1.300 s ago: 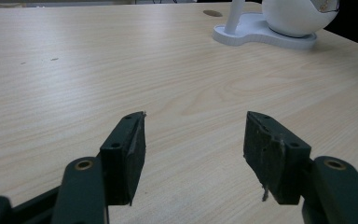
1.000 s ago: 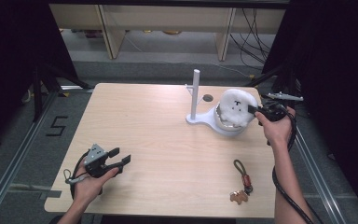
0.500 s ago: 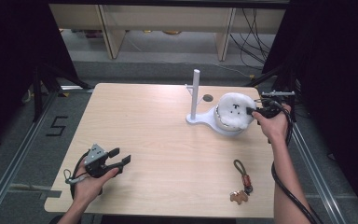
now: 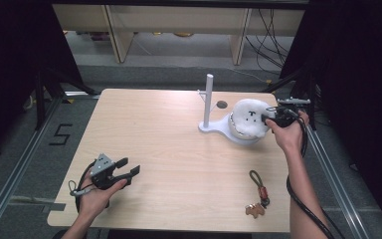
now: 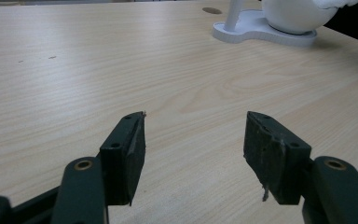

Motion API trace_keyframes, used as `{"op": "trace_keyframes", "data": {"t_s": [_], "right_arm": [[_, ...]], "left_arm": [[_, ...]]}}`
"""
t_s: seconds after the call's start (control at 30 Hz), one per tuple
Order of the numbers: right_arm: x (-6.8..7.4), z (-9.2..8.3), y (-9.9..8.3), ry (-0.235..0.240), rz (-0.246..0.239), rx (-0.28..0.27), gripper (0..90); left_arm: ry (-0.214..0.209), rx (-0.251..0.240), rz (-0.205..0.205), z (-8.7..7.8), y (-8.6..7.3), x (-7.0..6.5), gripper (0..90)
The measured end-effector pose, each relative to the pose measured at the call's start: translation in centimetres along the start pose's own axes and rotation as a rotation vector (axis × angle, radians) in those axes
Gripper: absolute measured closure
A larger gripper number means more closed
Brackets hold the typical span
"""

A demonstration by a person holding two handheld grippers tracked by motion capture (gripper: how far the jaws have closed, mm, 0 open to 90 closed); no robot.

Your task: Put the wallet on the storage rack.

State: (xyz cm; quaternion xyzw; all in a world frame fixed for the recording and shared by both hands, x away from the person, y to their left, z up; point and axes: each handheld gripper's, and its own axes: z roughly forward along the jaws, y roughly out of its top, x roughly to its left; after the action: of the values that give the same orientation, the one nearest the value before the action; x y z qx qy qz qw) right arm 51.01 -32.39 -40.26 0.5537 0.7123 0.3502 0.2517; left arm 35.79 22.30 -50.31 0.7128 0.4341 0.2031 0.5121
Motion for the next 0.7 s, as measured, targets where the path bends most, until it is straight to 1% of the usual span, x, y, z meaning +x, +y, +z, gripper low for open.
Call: {"op": "trace_keyframes", "data": {"t_s": [0.1,0.13,0.17,0.2,0.23,0.27,0.3,0.37,0.4,0.43,0.47,0.5,0.53,0.57,0.6,0.67,0.7], "right_arm": [[0.1,-0.6,0.0,-0.01,0.024,-0.024,49.6],[0.4,-0.8,-0.1,-0.012,0.073,-0.028,49.1],[0.4,-1.0,-0.1,-0.011,0.068,-0.038,48.7],[0.1,-1.1,0.0,-0.007,0.036,-0.051,48.3],[0.1,-1.3,0.0,-0.01,0.037,-0.058,48.2],[0.4,-1.7,0.0,-0.014,0.084,-0.049,48.1],[0.1,-1.8,0.0,-0.014,0.054,-0.066,48.1],[0.0,-2.4,0.0,-0.014,0.07,-0.07,49.6],[0.2,-2.7,-0.1,-0.015,0.099,-0.069,50.6],[0.4,-3.1,-0.2,-0.015,0.131,-0.059,51.5],[0.4,-3.1,-0.2,-0.015,0.131,-0.059,51.5],[0.1,-3.3,-0.3,-0.009,0.102,-0.06,53.3],[0.5,-3.8,-0.4,-0.014,0.161,-0.034,54.1],[0.5,-4.2,-0.9,-0.008,0.181,-0.011,55.3],[0.2,-4.2,-1.1,-0.004,0.149,-0.011,55.9],[0.3,-4.6,-1.6,0.004,0.17,0.036,58.1],[0.2,-4.6,-1.9,0.006,0.148,0.037,58.8]], "left_arm": [[0.002,-0.006,-0.004,0.0,0.0,0.0,38.5],[0.002,-0.006,-0.004,0.0,0.0,0.0,38.5],[0.001,-0.005,-0.004,0.0,0.0,0.0,38.5],[0.0,-0.004,-0.003,0.0,0.0,0.0,38.5],[-0.006,-0.008,-0.005,0.1,0.0,0.0,38.4],[-0.003,-0.005,-0.005,0.2,0.0,-0.1,38.4],[-0.002,-0.002,-0.006,0.2,0.0,-0.2,38.4],[-0.004,-0.002,-0.002,0.2,0.1,-0.2,38.3],[-0.005,-0.001,0.001,0.3,0.1,-0.2,38.3],[-0.006,-0.002,0.001,0.3,0.1,-0.2,38.3],[-0.006,-0.002,0.001,0.3,0.1,-0.2,38.3],[-0.005,-0.002,0.002,0.3,0.2,-0.2,38.3],[-0.004,-0.002,0.003,0.3,0.1,-0.2,38.3],[0.0,0.003,0.003,0.3,0.1,-0.1,38.2],[0.001,0.004,0.002,0.3,0.1,-0.1,38.3],[-0.001,0.002,0.001,0.3,0.1,0.0,38.2],[-0.002,0.001,0.0,0.3,0.0,0.0,38.2]]}}
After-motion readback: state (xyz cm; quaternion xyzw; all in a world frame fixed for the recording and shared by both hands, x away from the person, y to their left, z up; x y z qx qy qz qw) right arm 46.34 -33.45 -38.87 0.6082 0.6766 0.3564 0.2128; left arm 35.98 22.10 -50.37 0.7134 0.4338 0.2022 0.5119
